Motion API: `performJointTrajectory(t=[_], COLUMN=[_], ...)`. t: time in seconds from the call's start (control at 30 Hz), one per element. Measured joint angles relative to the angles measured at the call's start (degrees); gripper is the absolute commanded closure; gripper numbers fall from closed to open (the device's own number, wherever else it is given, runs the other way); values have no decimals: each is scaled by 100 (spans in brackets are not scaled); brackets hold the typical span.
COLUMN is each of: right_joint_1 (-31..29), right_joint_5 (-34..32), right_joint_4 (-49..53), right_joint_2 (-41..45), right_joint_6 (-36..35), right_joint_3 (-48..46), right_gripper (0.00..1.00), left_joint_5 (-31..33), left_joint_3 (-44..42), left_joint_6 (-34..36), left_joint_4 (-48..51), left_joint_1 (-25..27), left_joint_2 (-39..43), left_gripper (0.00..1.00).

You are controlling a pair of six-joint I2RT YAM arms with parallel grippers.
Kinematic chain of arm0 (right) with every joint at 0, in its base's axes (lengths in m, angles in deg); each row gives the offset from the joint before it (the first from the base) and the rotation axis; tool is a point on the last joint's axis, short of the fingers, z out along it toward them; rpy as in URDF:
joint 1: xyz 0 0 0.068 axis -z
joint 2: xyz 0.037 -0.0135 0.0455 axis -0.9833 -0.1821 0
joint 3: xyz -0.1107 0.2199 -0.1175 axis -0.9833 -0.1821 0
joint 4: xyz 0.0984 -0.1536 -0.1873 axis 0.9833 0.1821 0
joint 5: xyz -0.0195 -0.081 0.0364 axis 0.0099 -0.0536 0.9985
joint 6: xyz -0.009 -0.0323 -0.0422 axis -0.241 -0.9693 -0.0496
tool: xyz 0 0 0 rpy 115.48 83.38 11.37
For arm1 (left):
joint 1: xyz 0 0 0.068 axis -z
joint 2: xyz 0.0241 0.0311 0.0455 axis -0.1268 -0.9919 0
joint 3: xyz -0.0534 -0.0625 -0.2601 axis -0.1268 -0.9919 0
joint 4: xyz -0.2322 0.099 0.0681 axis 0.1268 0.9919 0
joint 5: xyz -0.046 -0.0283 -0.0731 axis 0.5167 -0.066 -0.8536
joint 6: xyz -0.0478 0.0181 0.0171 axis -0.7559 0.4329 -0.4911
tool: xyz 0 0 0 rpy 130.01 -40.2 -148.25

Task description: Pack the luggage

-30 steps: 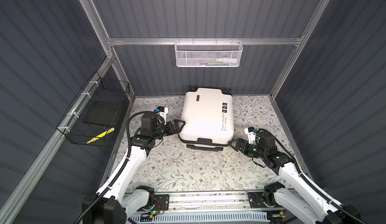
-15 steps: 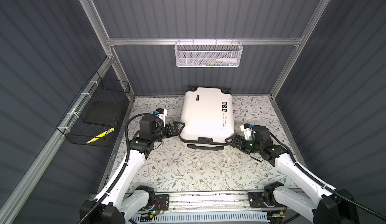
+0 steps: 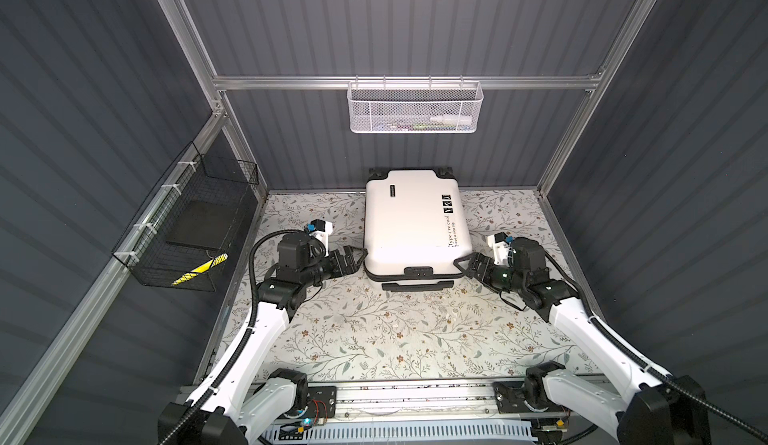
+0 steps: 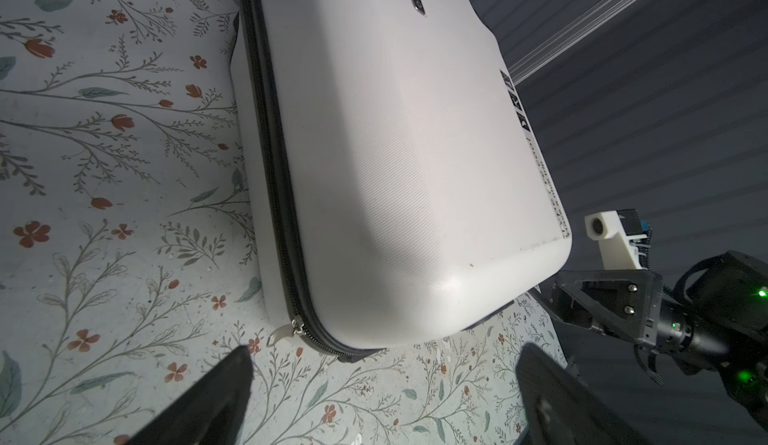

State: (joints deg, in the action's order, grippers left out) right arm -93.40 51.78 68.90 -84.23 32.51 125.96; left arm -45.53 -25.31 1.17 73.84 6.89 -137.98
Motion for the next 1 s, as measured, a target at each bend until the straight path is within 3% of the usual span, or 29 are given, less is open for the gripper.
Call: performJointTrajectory(t=[0.43,0.67,1.0], right_joint_1=[1307,1853,1917], right_joint_5=[260,608,1163], right_joint_4=[127,-24,-538], right_joint_2=[372,-199,-1207], right_joint_6=[-83,-122,35], right_joint_3=[-269,-269,-199], right_gripper=[4,13,21], left_joint_5=[354,678,979], left_joint_3=[-4,74,223], left_joint_6=[-122,-227,-247], left_joint_4=[551,809,898], left_joint_1=[0,0,0], left_joint_2=[7,-90,76], left_gripper=[0,0,0])
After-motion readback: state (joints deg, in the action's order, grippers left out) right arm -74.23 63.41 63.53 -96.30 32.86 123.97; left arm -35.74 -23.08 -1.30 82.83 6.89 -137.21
